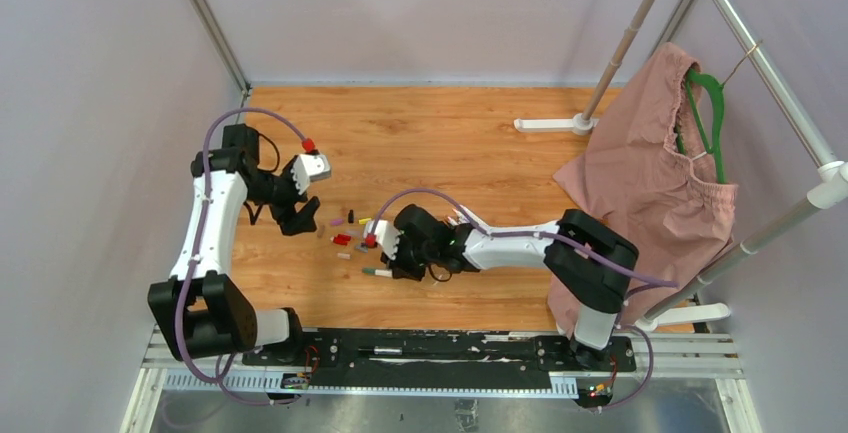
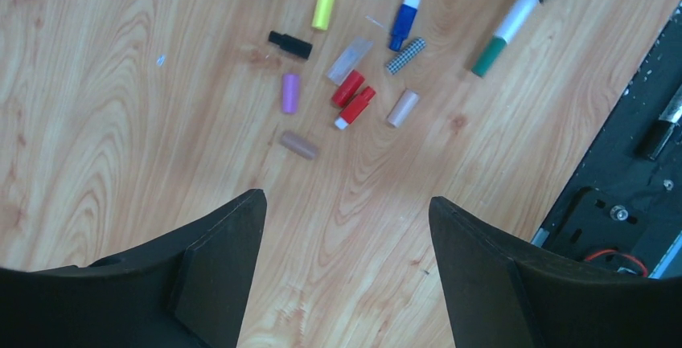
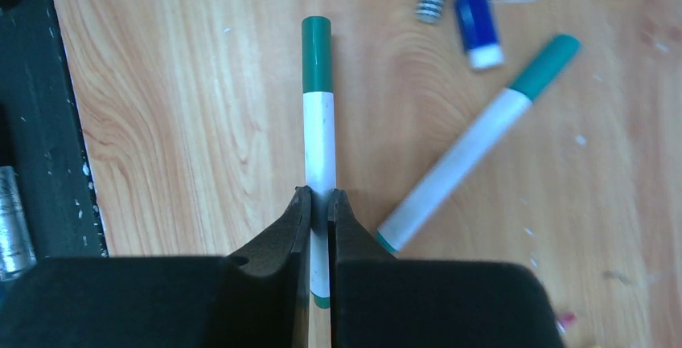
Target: Open the pen caps
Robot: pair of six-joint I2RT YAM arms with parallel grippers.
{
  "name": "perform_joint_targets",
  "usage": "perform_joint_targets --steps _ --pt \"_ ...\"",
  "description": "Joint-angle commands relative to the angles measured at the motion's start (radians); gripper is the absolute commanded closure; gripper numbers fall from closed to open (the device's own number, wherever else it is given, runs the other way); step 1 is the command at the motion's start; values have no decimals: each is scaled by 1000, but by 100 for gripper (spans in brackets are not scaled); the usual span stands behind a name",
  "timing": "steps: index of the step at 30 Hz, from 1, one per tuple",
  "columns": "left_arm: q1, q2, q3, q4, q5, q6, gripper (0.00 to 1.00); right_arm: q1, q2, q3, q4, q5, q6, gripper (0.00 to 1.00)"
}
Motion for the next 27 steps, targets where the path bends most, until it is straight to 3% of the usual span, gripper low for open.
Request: perform_joint_targets --steps 1,6,14,19,27 --pt "-45 -60 -30 -61 15 137 20 -88 -105 -36 -13 -54 183 100" --pt "-136 -160 -90 -60 -3 297 20 -157 -163 -54 31 -157 312 100" --pt "-425 -322 -142 -46 -148 612 22 -206 -164 29 26 -301 466 100" --pt "-527 -340 -182 45 -236 660 25 -235 -140 72 40 -357 579 100" --pt "-637 -335 -257 268 -327 561 29 -246 -130 92 57 -397 627 100"
